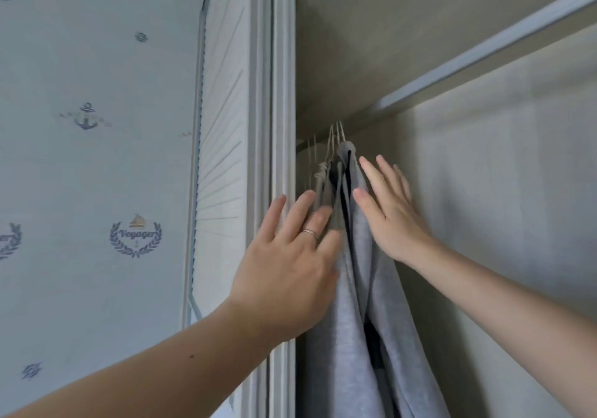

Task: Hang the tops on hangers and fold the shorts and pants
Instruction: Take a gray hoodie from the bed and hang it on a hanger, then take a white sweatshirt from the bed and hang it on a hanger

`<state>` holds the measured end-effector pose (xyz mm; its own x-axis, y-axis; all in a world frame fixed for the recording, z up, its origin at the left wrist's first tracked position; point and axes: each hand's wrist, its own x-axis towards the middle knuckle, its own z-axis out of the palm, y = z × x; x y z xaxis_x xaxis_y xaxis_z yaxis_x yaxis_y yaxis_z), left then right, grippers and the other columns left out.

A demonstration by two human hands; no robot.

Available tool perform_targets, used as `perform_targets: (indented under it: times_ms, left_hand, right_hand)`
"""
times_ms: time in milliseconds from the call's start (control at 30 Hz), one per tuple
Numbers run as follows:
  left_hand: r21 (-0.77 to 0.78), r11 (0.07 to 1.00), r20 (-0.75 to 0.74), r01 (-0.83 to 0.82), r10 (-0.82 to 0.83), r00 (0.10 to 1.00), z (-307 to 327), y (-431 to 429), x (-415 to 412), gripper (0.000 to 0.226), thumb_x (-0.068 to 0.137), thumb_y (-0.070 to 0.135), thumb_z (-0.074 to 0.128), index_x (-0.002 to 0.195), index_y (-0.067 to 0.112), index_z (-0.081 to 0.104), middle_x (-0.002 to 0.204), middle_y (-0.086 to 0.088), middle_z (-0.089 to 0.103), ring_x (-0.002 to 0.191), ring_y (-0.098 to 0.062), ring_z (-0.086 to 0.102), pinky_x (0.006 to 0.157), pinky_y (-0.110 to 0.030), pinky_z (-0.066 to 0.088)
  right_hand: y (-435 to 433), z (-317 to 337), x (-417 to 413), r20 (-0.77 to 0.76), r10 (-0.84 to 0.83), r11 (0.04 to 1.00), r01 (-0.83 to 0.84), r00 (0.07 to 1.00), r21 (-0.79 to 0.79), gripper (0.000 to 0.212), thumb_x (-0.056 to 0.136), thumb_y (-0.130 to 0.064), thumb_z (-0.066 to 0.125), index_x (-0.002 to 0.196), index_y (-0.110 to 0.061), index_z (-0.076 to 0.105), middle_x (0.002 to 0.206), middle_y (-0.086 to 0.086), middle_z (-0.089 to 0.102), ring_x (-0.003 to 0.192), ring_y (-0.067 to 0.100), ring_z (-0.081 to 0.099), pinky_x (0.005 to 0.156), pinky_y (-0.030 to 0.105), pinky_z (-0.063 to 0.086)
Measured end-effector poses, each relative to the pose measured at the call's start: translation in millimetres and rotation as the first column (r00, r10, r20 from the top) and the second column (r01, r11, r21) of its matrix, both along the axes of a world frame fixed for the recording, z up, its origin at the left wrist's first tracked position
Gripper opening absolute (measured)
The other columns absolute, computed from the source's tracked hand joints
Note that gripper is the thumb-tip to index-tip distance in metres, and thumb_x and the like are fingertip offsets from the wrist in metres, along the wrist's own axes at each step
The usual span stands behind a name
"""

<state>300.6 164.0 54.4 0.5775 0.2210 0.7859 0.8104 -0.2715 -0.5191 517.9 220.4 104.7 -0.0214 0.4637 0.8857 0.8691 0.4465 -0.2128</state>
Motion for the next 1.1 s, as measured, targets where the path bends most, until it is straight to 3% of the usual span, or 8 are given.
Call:
perform_targets:
  times_ms: [67, 167, 300, 633, 767, 900, 1100]
  left_hand:
    - [-0.014, 0.999, 0.031, -0.046, 0.047, 0.998, -3, -17, -28, 0.051, 0.093, 0.047, 0.048, 0.13, 0.015, 0.061, 0.15, -0.013, 0.05, 0.149, -0.038, 0.029, 0.119, -0.06, 0.02]
    - [-0.036, 0.992, 0.092, -0.121, 0.124, 0.988, -9, -46, -79, 0.061, 0.097, 0.054, 0.038, 0.145, 0.018, 0.051, 0.159, -0.01, 0.039, 0.153, -0.036, 0.017, 0.119, -0.059, 0.012]
    - [-0.061, 0.963, 0.13, -0.263, 0.269, 0.954, -20, -98, -162, 0.069, 0.097, 0.06, 0.031, 0.153, 0.02, 0.04, 0.163, -0.007, 0.029, 0.154, -0.034, 0.012, 0.12, -0.06, 0.012]
    - [-0.273, 0.766, 0.195, -0.581, 0.636, 0.747, -67, -322, -403, 0.076, 0.098, 0.069, 0.016, 0.158, 0.023, 0.029, 0.165, -0.004, 0.024, 0.155, -0.032, 0.006, 0.12, -0.058, 0.005]
    - [-0.383, 0.634, 0.213, -0.672, 0.768, 0.604, -110, -432, -489, 0.077, 0.096, 0.07, 0.013, 0.16, 0.026, 0.018, 0.168, -0.002, 0.011, 0.155, -0.029, -0.007, 0.121, -0.057, -0.004]
    - [-0.532, 0.467, 0.256, -0.706, 0.884, 0.392, -177, -545, -553, 0.08, 0.094, 0.071, 0.012, 0.16, 0.027, 0.012, 0.169, 0.0, 0.002, 0.154, -0.027, -0.012, 0.122, -0.056, -0.005]
    - [-0.722, 0.232, 0.299, -0.651, 0.954, 0.008, -297, -718, -595, 0.076, 0.096, 0.066, 0.023, 0.156, 0.02, 0.034, 0.166, -0.005, 0.022, 0.154, -0.033, 0.01, 0.122, -0.059, 0.01]
  right_hand:
    - [-24, -6, -25, 0.096, -0.023, 0.998, 0.017, 0.995, 0.063, 0.069, 0.09, -0.073, 0.009, 0.155, -0.05, 0.002, 0.166, -0.018, -0.009, 0.152, 0.008, -0.015, 0.118, 0.04, -0.006]
    - [-55, -12, -70, 0.219, -0.041, 0.991, 0.011, 0.975, 0.136, 0.07, 0.092, -0.073, 0.005, 0.157, -0.046, -0.002, 0.167, -0.014, -0.015, 0.152, 0.01, -0.021, 0.119, 0.047, -0.008]
    - [-98, -21, -147, 0.333, 0.015, 0.991, -0.057, 0.943, 0.119, 0.073, 0.09, -0.078, -0.002, 0.155, -0.047, -0.01, 0.165, -0.013, -0.022, 0.15, 0.013, -0.027, 0.12, 0.051, -0.014]
    - [-241, -86, -406, 0.434, 0.361, 0.918, -0.396, 0.825, -0.01, 0.075, 0.092, -0.075, 0.0, 0.158, -0.04, -0.005, 0.167, -0.01, -0.016, 0.153, 0.019, -0.02, 0.121, 0.055, -0.007]
    - [-315, -132, -523, 0.45, 0.578, 0.801, -0.577, 0.681, -0.157, 0.074, 0.092, -0.075, -0.001, 0.157, -0.042, -0.008, 0.167, -0.011, -0.016, 0.152, 0.017, -0.022, 0.122, 0.053, -0.01]
    - [-400, -201, -629, 0.467, 0.753, 0.634, -0.7, 0.463, -0.329, 0.073, 0.091, -0.076, 0.0, 0.156, -0.043, -0.011, 0.166, -0.013, -0.019, 0.152, 0.017, -0.024, 0.121, 0.051, -0.013]
    - [-535, -319, -743, 0.387, 0.916, 0.321, -0.766, 0.104, -0.556, 0.076, 0.092, -0.076, -0.002, 0.159, -0.041, 0.004, 0.168, -0.013, -0.003, 0.155, 0.016, -0.01, 0.122, 0.053, -0.006]
